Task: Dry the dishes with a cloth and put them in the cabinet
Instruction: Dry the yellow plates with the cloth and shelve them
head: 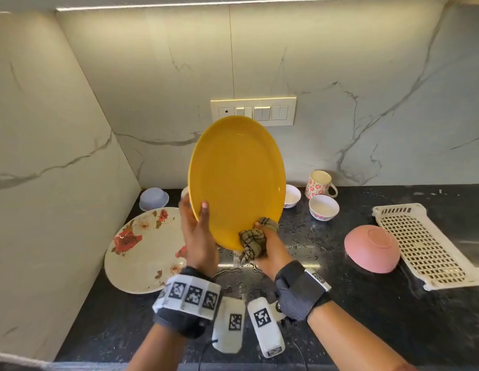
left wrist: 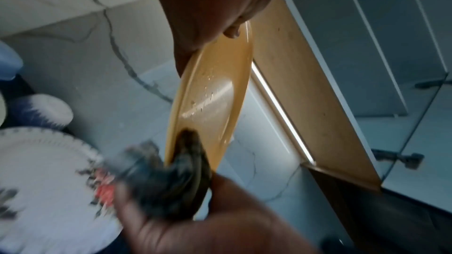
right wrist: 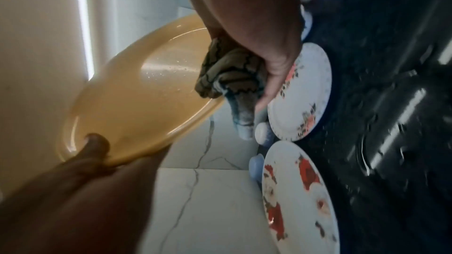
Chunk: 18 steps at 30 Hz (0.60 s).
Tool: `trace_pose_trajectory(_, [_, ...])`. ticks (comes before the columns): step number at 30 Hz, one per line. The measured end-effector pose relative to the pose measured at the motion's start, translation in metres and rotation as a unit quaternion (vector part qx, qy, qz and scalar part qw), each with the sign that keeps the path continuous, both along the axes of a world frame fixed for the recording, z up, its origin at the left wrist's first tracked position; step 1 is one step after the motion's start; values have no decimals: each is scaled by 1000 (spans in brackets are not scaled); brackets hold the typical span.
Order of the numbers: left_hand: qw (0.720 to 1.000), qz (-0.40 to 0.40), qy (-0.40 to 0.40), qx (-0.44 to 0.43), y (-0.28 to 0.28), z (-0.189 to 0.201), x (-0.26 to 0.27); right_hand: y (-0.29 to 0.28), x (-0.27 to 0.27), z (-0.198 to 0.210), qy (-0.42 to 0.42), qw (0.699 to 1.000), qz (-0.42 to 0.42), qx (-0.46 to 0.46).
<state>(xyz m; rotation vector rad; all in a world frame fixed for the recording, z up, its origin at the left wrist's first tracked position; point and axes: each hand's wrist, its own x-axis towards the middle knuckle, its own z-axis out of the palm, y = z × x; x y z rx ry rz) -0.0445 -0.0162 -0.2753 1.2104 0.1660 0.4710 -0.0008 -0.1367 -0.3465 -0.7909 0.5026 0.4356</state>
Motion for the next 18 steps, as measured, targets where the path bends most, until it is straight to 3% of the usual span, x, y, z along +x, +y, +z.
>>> trace_pose_trajectory(2, [998, -54, 19, -3, -8, -12, -6, -4, -3, -1, 21, 999, 40, 7])
trace_pose_trajectory(4, [994, -105, 32, 18, -2, -22, -9, -16, 2, 0, 30, 994, 79, -63])
trace_pose_trajectory(6, [988, -108, 19, 112, 13, -28, -11, -34, 12, 3, 28, 985, 91, -144])
trace_pose_trajectory(8, [954, -85, 3, 287, 34, -35, -15, -52, 25, 8, 29, 972, 93, -213])
trace_pose_trajectory(9, [907, -73, -16, 414, 46, -40, -14, -59, 30, 13, 28, 965, 96, -244])
trace_pose_trajectory(11, [756, -67, -57, 649, 66, -53, -12, -70, 39, 22, 21, 949, 105, -295])
trace_pose_trajectory(12, [686, -77, -76, 720, 73, -56, -9, -73, 43, 29, 12, 942, 115, -315])
trace_pose_trajectory(13, [640, -95, -97, 756, 77, -57, -8, -75, 45, 37, -1, 936, 129, -327])
trace_pose_trajectory(14, [624, -120, -111, 764, 79, -58, -8, -75, 47, 45, -15, 932, 143, -333])
trace_pose_trajectory(15, [629, -138, -124, 755, 79, -56, -8, -75, 49, 53, -33, 931, 154, -329])
trace_pose_trajectory(16, [652, -147, -120, 734, 77, -52, -10, -75, 51, 61, -50, 936, 153, -314])
trace_pose_trajectory(18, [718, -118, -87, 680, 71, -45, -14, -76, 55, 73, -77, 962, 113, -236])
